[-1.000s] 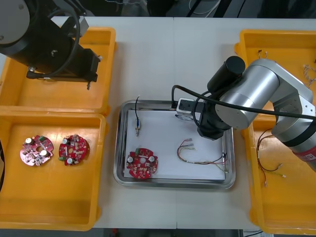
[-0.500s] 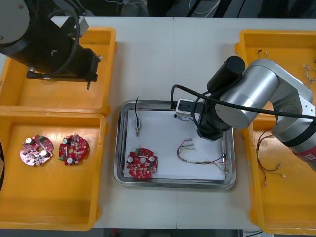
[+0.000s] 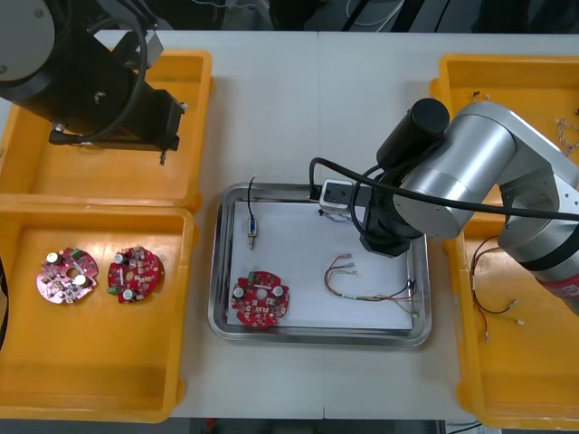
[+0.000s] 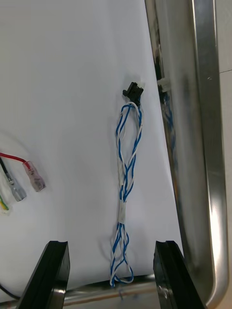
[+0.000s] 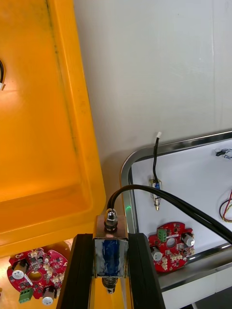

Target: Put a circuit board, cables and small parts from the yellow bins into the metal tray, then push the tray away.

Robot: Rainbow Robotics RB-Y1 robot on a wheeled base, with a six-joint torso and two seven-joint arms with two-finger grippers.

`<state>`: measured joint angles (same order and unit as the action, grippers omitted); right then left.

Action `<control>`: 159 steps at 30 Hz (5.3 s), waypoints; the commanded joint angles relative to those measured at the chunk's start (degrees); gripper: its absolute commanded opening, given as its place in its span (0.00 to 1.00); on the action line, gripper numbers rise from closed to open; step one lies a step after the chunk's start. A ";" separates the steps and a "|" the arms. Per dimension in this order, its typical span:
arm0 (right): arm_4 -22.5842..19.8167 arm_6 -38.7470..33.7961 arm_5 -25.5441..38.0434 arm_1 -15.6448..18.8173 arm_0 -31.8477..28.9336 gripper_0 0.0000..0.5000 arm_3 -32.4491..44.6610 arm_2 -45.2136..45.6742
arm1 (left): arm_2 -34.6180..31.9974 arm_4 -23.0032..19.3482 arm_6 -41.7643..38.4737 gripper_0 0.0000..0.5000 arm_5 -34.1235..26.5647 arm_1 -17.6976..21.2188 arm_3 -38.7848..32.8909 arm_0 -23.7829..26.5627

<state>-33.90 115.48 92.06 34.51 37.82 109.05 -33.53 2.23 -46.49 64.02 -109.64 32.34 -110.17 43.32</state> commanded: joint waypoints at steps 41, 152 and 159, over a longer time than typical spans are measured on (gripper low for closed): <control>-12.16 -27.32 17.94 10.58 -13.56 1.00 12.16 52.07 | 29.93 -1.68 -35.37 0.00 5.05 1.85 -1.97 11.44; -29.74 -35.76 17.94 17.17 -22.35 1.00 29.03 43.28 | 7.17 -0.62 -21.57 1.00 -0.36 8.62 -6.37 -2.27; -32.99 -35.23 17.94 18.14 -17.86 1.00 31.67 35.11 | 1.90 -1.59 -15.24 1.00 -0.36 11.34 -7.25 -7.37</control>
<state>-65.63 80.93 109.83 50.70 16.10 138.40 6.32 7.82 -47.25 42.72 -109.59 40.48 -115.34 38.50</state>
